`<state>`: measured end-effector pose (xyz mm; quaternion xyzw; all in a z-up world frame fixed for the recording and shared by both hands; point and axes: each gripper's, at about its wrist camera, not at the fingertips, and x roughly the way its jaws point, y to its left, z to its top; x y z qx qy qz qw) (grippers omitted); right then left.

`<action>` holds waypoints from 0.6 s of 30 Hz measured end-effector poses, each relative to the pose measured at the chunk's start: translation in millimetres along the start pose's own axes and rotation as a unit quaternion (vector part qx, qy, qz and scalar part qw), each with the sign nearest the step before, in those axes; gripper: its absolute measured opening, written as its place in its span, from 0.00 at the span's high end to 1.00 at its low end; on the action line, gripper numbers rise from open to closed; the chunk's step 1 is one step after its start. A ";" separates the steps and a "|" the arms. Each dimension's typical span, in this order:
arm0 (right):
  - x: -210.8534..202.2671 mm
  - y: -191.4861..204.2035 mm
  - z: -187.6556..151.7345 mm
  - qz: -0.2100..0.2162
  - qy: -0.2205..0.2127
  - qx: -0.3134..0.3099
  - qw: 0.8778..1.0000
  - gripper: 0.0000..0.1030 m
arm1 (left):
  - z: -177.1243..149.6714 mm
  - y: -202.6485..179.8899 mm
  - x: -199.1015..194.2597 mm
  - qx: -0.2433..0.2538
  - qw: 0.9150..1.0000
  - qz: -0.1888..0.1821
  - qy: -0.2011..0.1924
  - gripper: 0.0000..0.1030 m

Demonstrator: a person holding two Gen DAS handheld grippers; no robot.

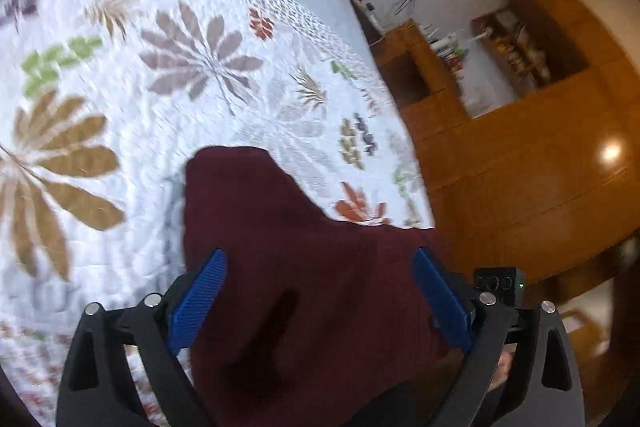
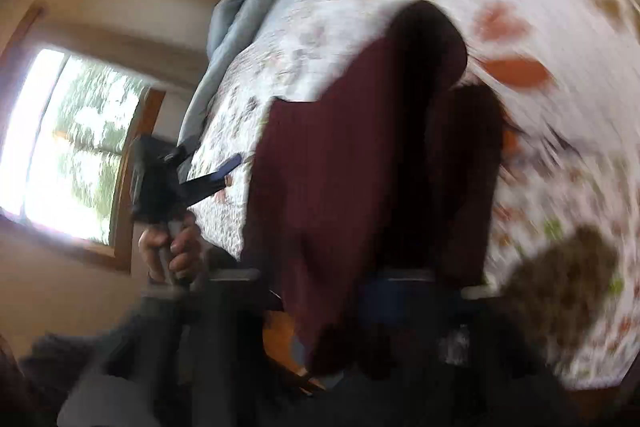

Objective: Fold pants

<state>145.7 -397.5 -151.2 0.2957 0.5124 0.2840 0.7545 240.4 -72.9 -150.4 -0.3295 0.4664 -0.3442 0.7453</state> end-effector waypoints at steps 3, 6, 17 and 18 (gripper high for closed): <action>-7.4 29.0 6.3 -0.021 -0.019 -0.059 0.998 0.86 | -0.8 10.8 7.0 -0.023 0.999 -0.044 -0.008 0.09; -9.4 -1.3 -12.0 -0.071 -0.007 -0.046 0.996 0.87 | -0.5 21.3 12.0 -0.040 0.996 -0.073 -0.019 0.09; -32.2 -10.6 -9.5 -0.112 -0.041 -0.008 0.993 0.70 | -3.4 3.2 -1.5 -0.012 0.996 -0.081 -0.031 0.15; -43.9 -1.3 -0.5 -0.127 -0.065 -0.012 0.990 0.70 | -6.3 -2.0 -7.6 -0.003 0.996 -0.085 -0.035 0.15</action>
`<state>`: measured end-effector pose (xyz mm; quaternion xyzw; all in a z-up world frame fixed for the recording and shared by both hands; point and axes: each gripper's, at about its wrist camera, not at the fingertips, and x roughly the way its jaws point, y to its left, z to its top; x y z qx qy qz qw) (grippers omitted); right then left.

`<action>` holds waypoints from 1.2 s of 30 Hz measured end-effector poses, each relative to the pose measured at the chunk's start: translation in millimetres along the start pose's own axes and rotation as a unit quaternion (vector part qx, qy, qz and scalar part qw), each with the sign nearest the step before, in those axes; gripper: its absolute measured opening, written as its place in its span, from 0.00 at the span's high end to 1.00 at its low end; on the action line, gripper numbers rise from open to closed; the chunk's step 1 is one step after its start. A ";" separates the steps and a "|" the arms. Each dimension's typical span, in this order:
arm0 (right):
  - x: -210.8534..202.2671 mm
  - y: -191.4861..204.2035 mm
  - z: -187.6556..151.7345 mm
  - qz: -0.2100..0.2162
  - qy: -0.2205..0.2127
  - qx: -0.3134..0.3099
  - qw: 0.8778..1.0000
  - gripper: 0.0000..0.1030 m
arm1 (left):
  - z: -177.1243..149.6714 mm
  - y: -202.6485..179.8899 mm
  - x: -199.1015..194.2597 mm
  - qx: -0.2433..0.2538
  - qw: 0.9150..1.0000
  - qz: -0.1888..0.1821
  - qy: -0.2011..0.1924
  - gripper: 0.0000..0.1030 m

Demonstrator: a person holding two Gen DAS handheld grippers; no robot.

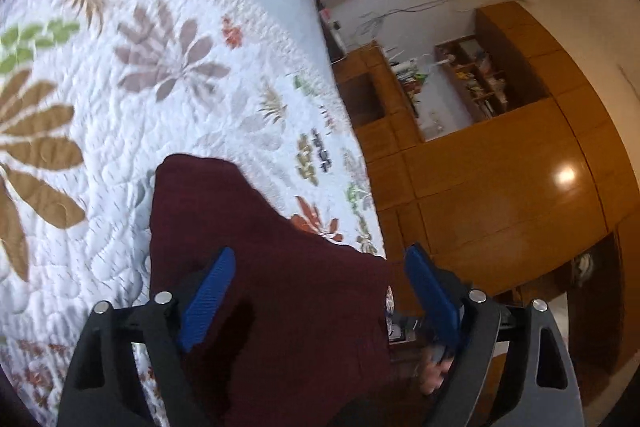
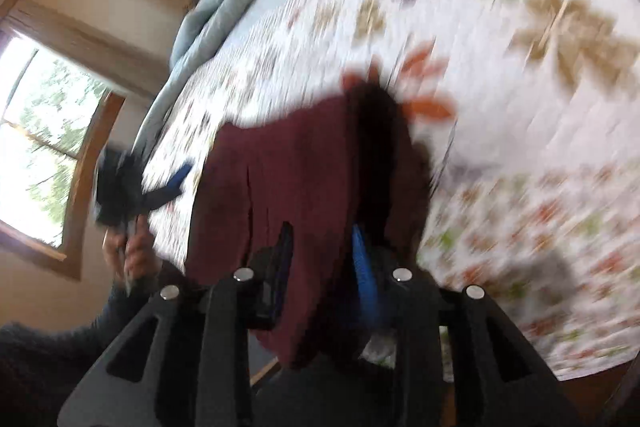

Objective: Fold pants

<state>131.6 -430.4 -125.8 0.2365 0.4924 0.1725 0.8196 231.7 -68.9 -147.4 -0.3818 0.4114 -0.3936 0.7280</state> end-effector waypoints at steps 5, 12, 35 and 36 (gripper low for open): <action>14.1 36.8 40.7 0.082 -0.023 -0.013 0.996 0.65 | -29.2 -19.7 -9.5 0.027 0.999 -0.036 0.029 0.15; 103.7 -7.0 62.2 0.086 0.051 0.029 0.995 1.00 | -70.2 -3.0 13.9 0.018 0.995 -0.024 0.093 0.15; 6.9 -79.9 -14.9 0.024 -0.016 0.138 0.990 0.19 | -45.3 6.7 -28.1 0.009 0.997 0.015 0.071 0.08; 8.4 -86.4 -16.0 0.035 -0.004 0.148 0.988 0.19 | -39.6 12.0 -31.8 0.004 0.997 0.029 0.069 0.08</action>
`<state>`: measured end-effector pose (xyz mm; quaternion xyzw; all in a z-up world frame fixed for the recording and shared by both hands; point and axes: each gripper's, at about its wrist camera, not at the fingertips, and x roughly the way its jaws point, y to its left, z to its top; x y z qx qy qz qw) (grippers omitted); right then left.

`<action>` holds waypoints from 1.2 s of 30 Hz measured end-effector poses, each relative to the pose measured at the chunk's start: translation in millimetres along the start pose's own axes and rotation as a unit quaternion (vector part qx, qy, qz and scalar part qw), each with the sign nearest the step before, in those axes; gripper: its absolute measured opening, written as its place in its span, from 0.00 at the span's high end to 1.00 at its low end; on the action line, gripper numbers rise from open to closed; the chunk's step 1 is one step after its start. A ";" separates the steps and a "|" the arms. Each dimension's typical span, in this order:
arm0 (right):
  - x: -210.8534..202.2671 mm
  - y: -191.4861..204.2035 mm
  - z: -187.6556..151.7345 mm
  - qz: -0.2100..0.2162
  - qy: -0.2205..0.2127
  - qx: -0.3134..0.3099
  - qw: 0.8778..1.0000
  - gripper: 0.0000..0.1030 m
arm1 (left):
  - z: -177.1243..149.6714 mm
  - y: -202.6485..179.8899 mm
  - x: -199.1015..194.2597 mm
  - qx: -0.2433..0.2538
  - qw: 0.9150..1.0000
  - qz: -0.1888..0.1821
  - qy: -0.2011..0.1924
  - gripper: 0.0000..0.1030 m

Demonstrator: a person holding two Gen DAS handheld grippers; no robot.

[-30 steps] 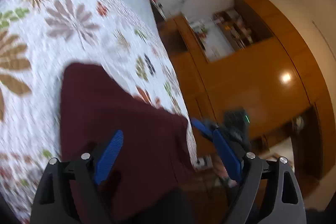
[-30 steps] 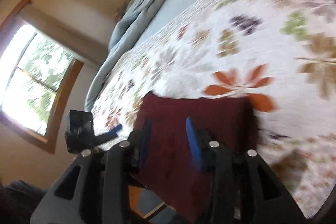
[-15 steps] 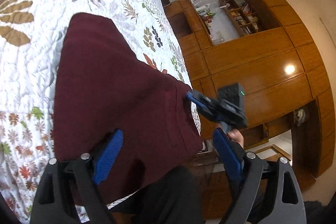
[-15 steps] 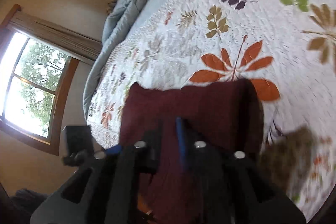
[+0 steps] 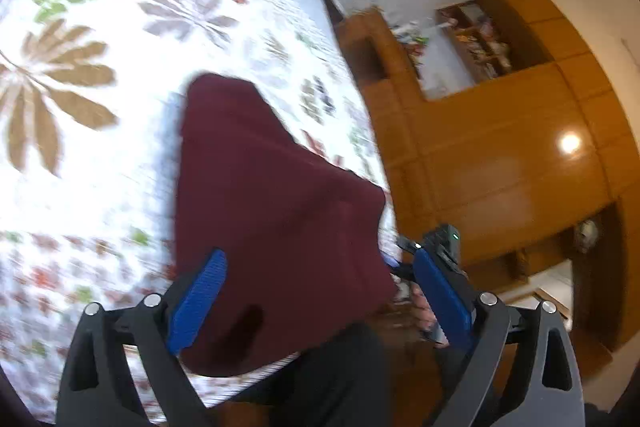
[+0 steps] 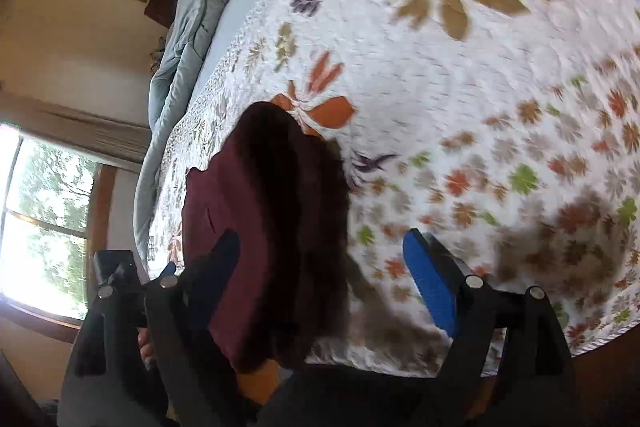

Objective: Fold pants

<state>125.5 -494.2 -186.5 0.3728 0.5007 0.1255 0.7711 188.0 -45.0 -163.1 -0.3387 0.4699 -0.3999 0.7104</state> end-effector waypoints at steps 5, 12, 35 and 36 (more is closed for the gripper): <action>4.0 -11.3 0.0 0.058 0.050 0.023 0.997 0.12 | 15.2 33.2 0.5 -0.072 0.996 -0.021 0.044 0.04; 50.5 12.9 13.1 0.042 0.130 0.015 0.990 0.08 | 30.3 59.3 24.4 -0.108 0.989 0.010 0.102 0.04; 95.5 60.6 11.2 0.019 0.176 -0.051 0.983 0.11 | 21.4 46.5 68.3 -0.041 0.982 0.052 0.178 0.04; 94.7 59.9 11.6 0.013 0.173 -0.051 0.983 0.18 | 21.2 49.8 65.2 -0.049 0.983 0.043 0.173 0.04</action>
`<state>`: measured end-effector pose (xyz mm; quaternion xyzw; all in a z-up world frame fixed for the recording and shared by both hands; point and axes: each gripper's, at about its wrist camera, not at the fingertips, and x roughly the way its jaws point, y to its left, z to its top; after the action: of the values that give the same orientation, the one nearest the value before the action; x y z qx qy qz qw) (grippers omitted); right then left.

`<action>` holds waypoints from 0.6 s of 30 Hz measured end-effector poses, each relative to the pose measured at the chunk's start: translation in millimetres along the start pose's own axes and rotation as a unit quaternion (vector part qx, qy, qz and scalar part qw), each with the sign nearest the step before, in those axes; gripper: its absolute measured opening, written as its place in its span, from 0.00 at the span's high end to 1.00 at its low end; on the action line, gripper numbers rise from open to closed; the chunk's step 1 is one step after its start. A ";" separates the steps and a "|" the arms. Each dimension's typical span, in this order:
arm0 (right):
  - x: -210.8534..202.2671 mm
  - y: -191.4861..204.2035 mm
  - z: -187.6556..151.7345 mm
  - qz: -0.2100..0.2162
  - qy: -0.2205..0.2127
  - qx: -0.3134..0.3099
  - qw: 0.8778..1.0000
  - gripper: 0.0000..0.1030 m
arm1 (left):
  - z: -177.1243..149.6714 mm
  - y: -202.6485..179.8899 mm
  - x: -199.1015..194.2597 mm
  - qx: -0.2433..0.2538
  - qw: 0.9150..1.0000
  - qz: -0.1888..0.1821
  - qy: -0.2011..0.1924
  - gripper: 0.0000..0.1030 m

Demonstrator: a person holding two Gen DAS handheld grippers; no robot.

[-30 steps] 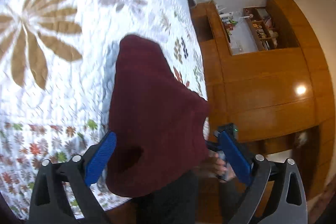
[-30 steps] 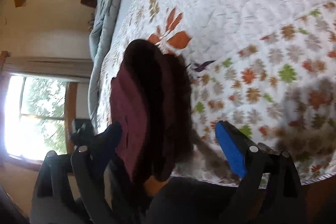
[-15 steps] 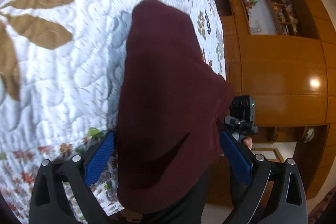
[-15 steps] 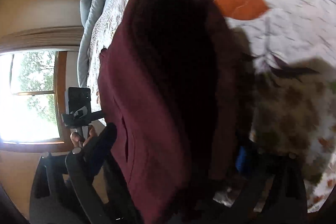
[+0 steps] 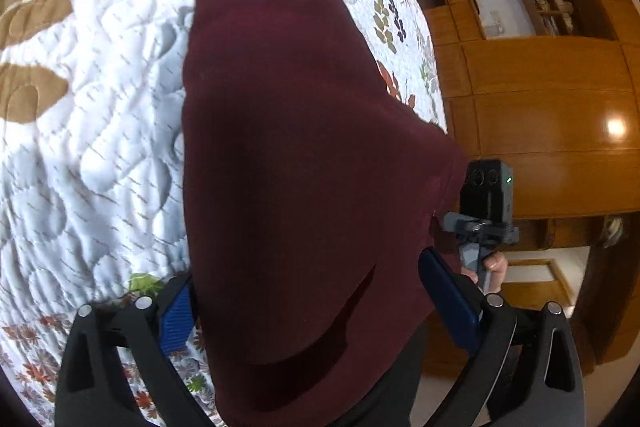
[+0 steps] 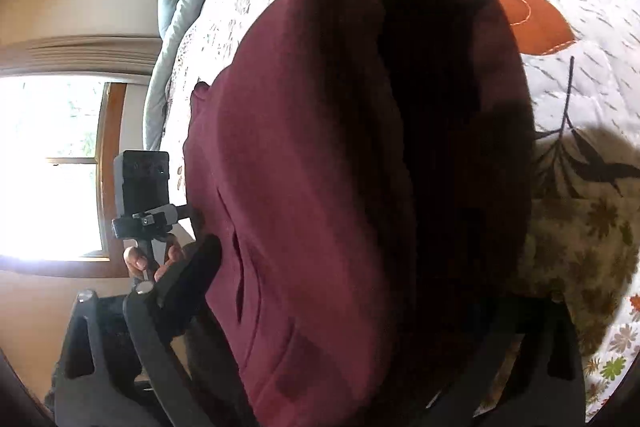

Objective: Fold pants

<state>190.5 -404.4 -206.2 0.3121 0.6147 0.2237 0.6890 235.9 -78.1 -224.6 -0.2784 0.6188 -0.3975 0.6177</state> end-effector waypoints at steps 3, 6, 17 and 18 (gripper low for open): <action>-8.1 -3.9 -5.1 -0.001 -0.007 0.010 1.000 0.41 | -4.3 -3.9 -1.5 0.009 0.999 0.034 -0.009 0.35; -13.9 5.6 -11.2 -0.008 -0.015 -0.004 1.000 0.48 | -8.6 -3.9 -5.5 0.018 0.998 0.052 -0.013 0.47; -33.0 33.5 -13.8 -0.022 -0.046 -0.037 0.998 0.62 | -22.2 -13.8 -33.7 0.033 0.998 0.028 -0.039 0.67; -35.7 38.6 -14.4 -0.021 -0.047 -0.042 0.998 0.62 | -24.1 -14.9 -39.1 0.037 0.998 0.024 -0.042 0.67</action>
<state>174.0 -399.6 -154.5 0.2802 0.5780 0.2199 0.7342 213.1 -49.8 -192.9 -0.2566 0.5837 -0.3931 0.6625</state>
